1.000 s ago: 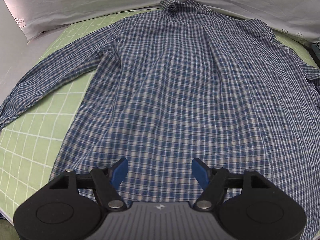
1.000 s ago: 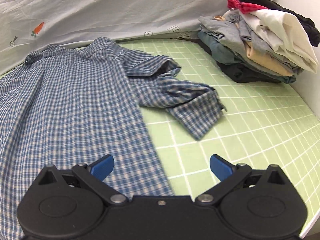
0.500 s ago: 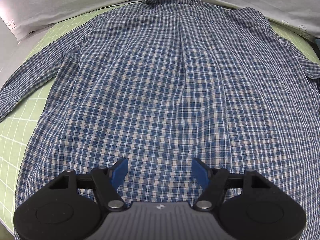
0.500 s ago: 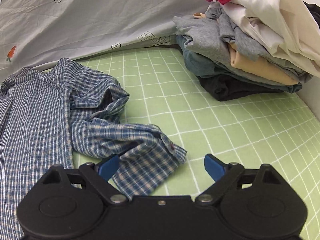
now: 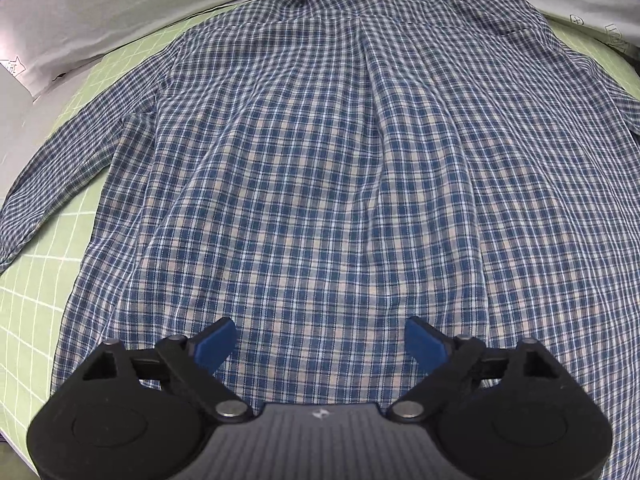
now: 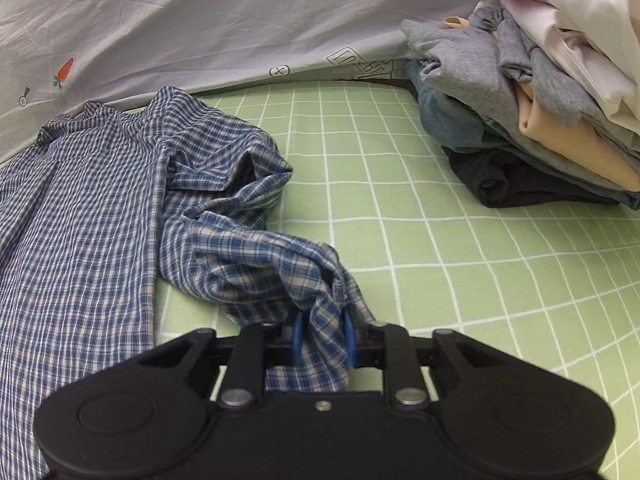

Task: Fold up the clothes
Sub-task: 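Move the right gripper to the other sleeve and grasp its cuff, then lift the cuff with the right gripper and lay the sleeve straight, then release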

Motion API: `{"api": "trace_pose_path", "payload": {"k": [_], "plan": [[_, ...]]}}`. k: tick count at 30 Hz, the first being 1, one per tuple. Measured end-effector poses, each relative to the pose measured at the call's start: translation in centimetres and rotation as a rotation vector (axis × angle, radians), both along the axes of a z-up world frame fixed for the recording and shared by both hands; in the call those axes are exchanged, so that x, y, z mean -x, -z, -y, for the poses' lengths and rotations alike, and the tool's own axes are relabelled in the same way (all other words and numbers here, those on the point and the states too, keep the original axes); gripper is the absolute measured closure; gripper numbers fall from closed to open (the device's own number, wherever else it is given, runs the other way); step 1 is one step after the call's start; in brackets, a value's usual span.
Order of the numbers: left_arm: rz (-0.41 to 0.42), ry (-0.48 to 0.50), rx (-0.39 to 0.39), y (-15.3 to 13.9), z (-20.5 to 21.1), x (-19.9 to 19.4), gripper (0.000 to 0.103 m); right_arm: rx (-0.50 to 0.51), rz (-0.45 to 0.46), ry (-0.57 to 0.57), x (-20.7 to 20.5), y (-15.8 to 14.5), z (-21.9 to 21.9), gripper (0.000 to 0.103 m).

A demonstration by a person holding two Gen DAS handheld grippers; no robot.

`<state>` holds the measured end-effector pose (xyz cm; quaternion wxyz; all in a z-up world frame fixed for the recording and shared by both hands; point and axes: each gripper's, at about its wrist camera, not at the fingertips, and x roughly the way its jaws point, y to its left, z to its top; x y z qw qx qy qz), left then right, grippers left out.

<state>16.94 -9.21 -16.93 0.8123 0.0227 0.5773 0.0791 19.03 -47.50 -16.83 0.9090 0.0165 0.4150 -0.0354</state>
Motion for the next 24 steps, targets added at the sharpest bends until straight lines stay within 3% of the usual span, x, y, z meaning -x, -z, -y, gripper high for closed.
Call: {"api": "trace_pose_path", "payload": {"k": [3, 9, 10, 11, 12, 13, 16, 21, 24], "plan": [[0.002, -0.03, 0.029, 0.1, -0.4, 0.1, 0.008, 0.07, 0.039, 0.058, 0.3, -0.9, 0.6, 0.095], [0.001, -0.089, 0.08, 0.6, -1.4, 0.1, 0.004, 0.538, 0.266, 0.199, 2.1, -5.3, 0.0, 0.094], [0.002, -0.092, 0.081, 0.6, -1.4, 0.1, 0.004, 0.594, 0.285, 0.22, 2.4, -5.6, 0.0, 0.089], [0.003, -0.092, 0.079, 0.6, -1.4, 0.1, 0.004, 0.635, 0.277, 0.233, 2.6, -5.3, 0.0, 0.074], [0.005, -0.092, 0.077, 0.6, -1.3, 0.2, 0.004, 0.657, 0.237, 0.231, 2.6, -4.5, 0.0, 0.066], [0.007, -0.092, 0.075, 0.6, -1.2, 0.2, 0.004, 0.659, 0.177, 0.224, 2.6, -3.4, 0.2, 0.06], [0.008, -0.089, 0.075, 0.6, -1.1, 0.2, 0.004, 0.54, -0.004, 0.237, 3.5, -0.7, 1.4, 0.063], [-0.006, -0.081, 0.078, 0.8, -1.0, 0.0, 0.0, 0.294, 0.027, 0.35, 5.1, -1.8, 2.9, 0.061], [-0.011, -0.068, 0.074, 0.8, -1.0, 0.1, 0.0, 0.186, 0.077, 0.347, 5.2, -3.1, 3.0, 0.057]]}}
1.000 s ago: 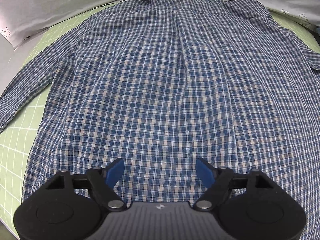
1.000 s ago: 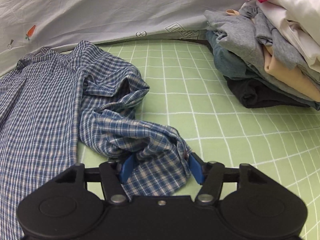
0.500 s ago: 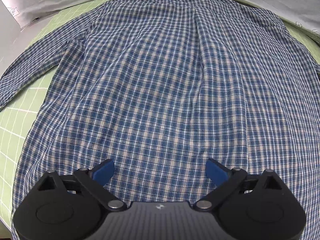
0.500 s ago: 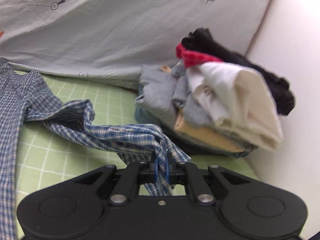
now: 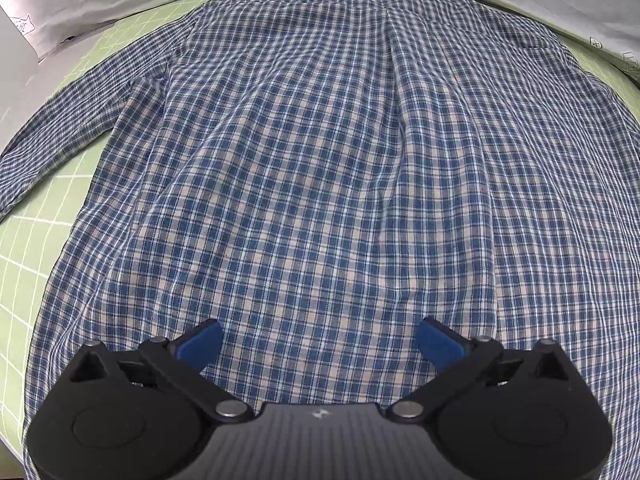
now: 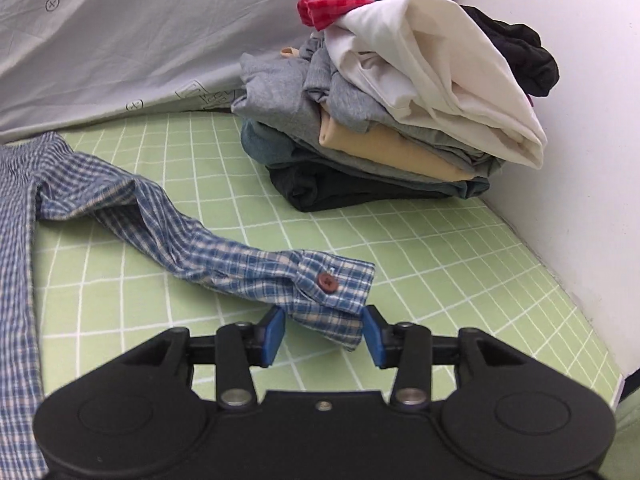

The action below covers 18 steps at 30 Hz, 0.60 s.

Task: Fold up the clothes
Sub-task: 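Lift the cuff with the right gripper and lay the sleeve straight, then release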

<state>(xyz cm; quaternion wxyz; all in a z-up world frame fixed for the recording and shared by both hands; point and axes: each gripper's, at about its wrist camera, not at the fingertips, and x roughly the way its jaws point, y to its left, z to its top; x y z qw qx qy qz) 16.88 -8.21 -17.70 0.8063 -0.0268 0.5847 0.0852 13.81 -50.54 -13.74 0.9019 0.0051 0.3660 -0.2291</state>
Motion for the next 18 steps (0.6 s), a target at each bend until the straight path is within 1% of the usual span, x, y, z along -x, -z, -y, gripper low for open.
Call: {"api": "trace_pose_path", "payload": {"k": [2, 3, 4, 5, 7, 9, 11, 12, 14, 18], "plan": [[-0.002, 0.004, 0.0, 0.0, 0.0, -0.1, 0.0, -0.173, 0.062, 0.044, 0.2, -0.6, 0.5, 0.054], [-0.002, 0.003, 0.002, 0.0, 0.0, -0.1, 0.0, -0.281, 0.1, 0.081, 0.4, -0.7, 1.2, 0.051], [-0.001, -0.003, 0.006, 0.1, 0.0, 0.0, 0.0, -0.399, 0.139, 0.13, 0.6, -0.6, 1.9, 0.046], [0.0, -0.009, 0.01, 0.1, -0.1, 0.0, 0.0, -0.535, 0.181, 0.203, 0.9, -0.1, 2.8, 0.039], [0.001, -0.021, 0.019, 0.1, -0.1, 0.0, 0.0, -0.827, 0.263, 0.358, 2.1, 1.7, 4.6, 0.032], [0.001, -0.025, 0.023, 0.1, -0.2, 0.1, 0.0, -1.043, 0.318, 0.476, 3.2, 3.7, 5.8, 0.031], [0.002, -0.026, 0.022, 0.1, -0.1, 0.1, 0.0, -1.161, 0.359, 0.552, 4.2, 5.1, 6.3, 0.029], [0.002, -0.026, 0.021, 0.1, -0.1, 0.1, 0.0, -1.203, 0.377, 0.576, 4.5, 5.5, 6.4, 0.029], [0.002, -0.027, 0.021, 0.1, -0.1, 0.1, 0.0, -1.292, 0.413, 0.624, 5.2, 6.5, 6.5, 0.022], [0.001, -0.029, 0.026, 0.2, 0.0, 0.2, 0.0, -1.526, 0.472, 0.732, 5.9, 8.5, 5.8, 0.017]]}}
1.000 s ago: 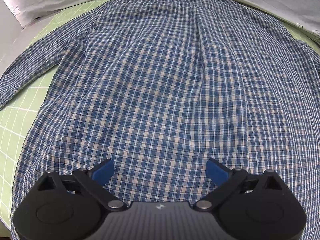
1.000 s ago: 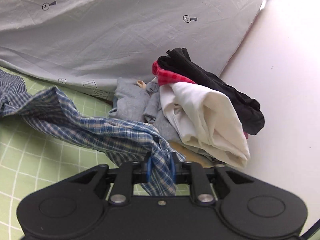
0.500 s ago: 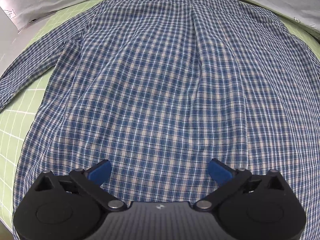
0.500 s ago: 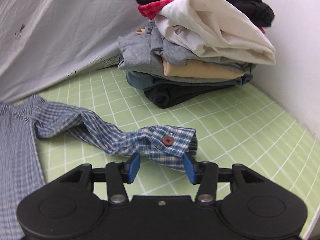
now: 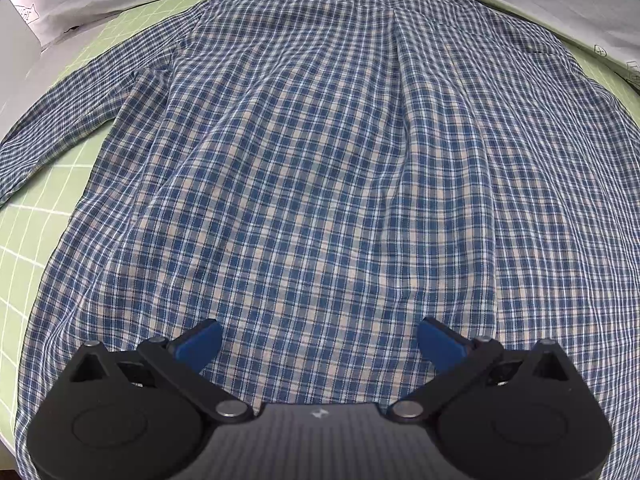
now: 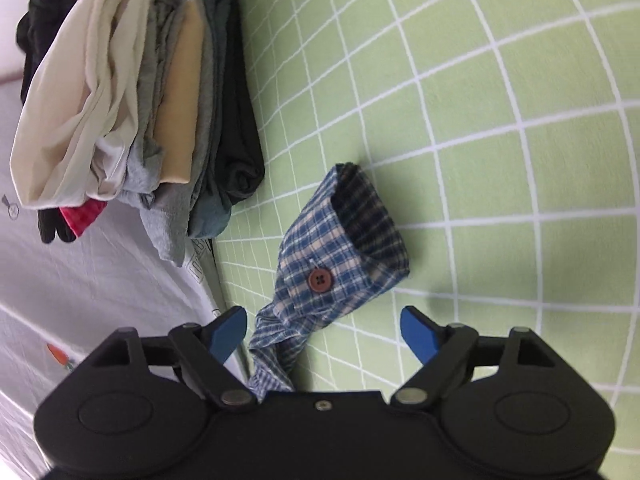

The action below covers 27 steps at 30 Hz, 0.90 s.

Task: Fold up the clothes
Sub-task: 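Lift the cuff with the right gripper and lay the sleeve straight, then release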

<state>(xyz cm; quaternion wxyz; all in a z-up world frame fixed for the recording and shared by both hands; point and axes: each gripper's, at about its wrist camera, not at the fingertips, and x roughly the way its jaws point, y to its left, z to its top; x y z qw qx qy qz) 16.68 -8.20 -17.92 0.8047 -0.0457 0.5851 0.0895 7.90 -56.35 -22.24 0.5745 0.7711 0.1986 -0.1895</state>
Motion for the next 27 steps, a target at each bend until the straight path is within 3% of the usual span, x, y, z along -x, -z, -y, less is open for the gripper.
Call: {"api": "trace_pose_path", "payload": {"k": [3, 6, 9, 11, 13, 15, 17, 19, 21, 23, 24, 27], "plan": [[-0.002, 0.0, 0.002, 0.0, -0.2, -0.1, 0.0, -0.061, 0.022, 0.03, -0.4, 0.6, -0.9, 0.016], [-0.002, -0.007, 0.004, 0.1, -0.5, -0.2, 0.0, 0.005, -0.02, 0.024, -1.6, 0.3, -0.5, 0.02], [-0.001, -0.012, 0.01, 0.2, -1.0, -0.3, 0.0, 0.085, -0.072, 0.048, -2.7, -0.3, 0.6, 0.043], [-0.002, -0.015, 0.017, 0.3, -1.6, -0.1, 0.0, 0.149, -0.083, 0.027, -3.7, -0.9, 1.4, 0.069], [-0.003, -0.014, 0.02, 0.5, -2.3, 0.1, 0.0, 0.253, -0.085, -0.024, -4.7, -2.3, 2.1, 0.075], [-0.004, -0.011, 0.023, 0.6, -2.9, 0.1, 0.0, 0.38, -0.014, -0.069, -5.4, -4.6, 2.5, 0.078], [-0.004, -0.01, 0.023, 0.6, -3.2, 0.2, 0.0, 0.588, 0.154, -0.093, -5.3, -8.1, 2.6, 0.079], [-0.003, -0.011, 0.023, 0.6, -3.5, 0.4, 0.0, 0.864, 0.208, -0.138, -5.2, -11.7, 2.1, 0.082], [-0.002, -0.014, 0.022, 0.7, -3.4, 0.8, 0.0, 1.077, 0.142, -0.2, -5.7, -13.5, 1.4, 0.082], [-0.001, -0.018, 0.022, 0.8, -3.1, 1.0, 0.0, 1.171, 0.013, -0.259, -6.6, -12.5, 1.6, 0.082], [-0.001, -0.016, 0.022, 0.8, -3.1, 0.8, 0.0, 1.187, -0.072, -0.295, -7.0, -11.5, 1.8, 0.081], [-0.002, -0.014, 0.022, 0.8, -3.2, 0.6, 0.0, 1.106, -0.378, -0.429, -7.6, -7.6, 3.2, 0.074]]}}
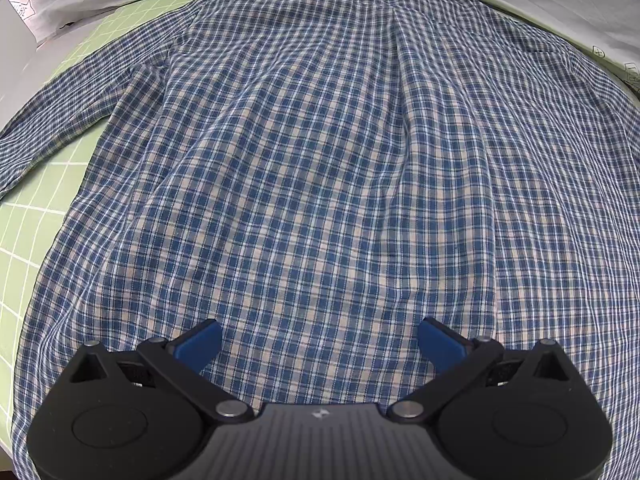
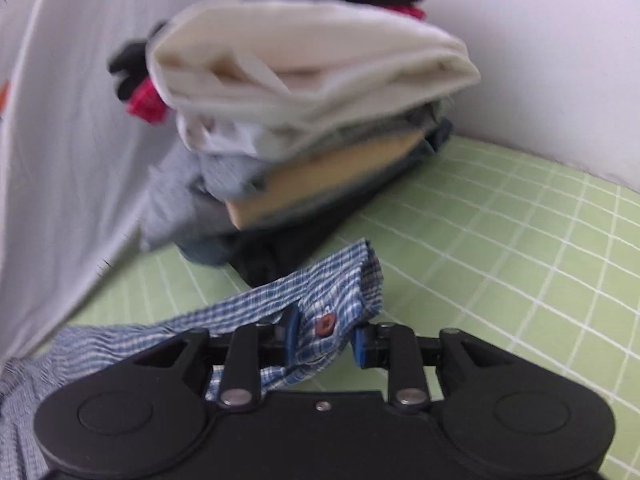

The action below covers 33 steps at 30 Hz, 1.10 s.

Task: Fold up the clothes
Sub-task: 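Lift the cuff with the right gripper and lay the sleeve straight, then release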

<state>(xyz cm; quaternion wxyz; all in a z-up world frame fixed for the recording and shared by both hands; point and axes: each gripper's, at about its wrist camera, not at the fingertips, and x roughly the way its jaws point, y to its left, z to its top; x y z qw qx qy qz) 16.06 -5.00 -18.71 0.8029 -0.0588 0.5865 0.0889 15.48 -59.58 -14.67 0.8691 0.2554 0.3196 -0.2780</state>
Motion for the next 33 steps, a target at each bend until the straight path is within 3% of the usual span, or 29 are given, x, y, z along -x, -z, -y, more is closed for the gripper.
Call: {"api": "trace_pose_path", "payload": {"k": [2, 4, 5, 9, 11, 19, 21, 25, 33], "plan": [[-0.001, 0.001, 0.0, 0.0, -0.1, -0.1, 0.0, 0.009, -0.06, 0.02, 0.0, 0.7, -0.2, 0.068], [-0.002, -0.002, 0.0, -0.1, -0.1, -0.2, 0.0, 0.105, -0.077, 0.017, 0.1, 0.3, -1.5, 0.039], [-0.003, -0.003, 0.0, -0.2, -0.1, -0.3, 0.0, 0.163, -0.087, 0.01, 0.0, 0.0, -2.2, 0.031], [-0.008, -0.004, 0.0, -0.7, 0.0, -0.2, 0.0, 0.391, -0.161, -0.079, -1.4, 0.0, -5.7, 0.018], [-0.009, -0.006, 0.001, -0.8, 0.1, -0.2, 0.0, 0.448, -0.186, -0.134, -2.1, 0.5, -6.9, 0.015], [-0.012, -0.005, 0.002, -0.3, -0.1, 0.2, 0.0, 0.2, -0.182, -0.213, -3.2, 3.1, -5.2, 0.014], [-0.017, -0.004, 0.003, -0.3, 0.0, 0.1, 0.0, 0.2, -0.192, -0.213, -3.2, 3.5, -4.6, 0.013], [0.002, -0.02, -0.001, -0.2, 0.3, -0.1, 0.0, 0.192, -0.208, -0.219, -3.7, 3.9, -3.6, 0.0], [0.021, -0.025, -0.004, -0.5, 0.3, 1.2, 0.0, 0.195, -0.214, -0.189, -5.3, 3.9, -0.4, 0.0]]}}
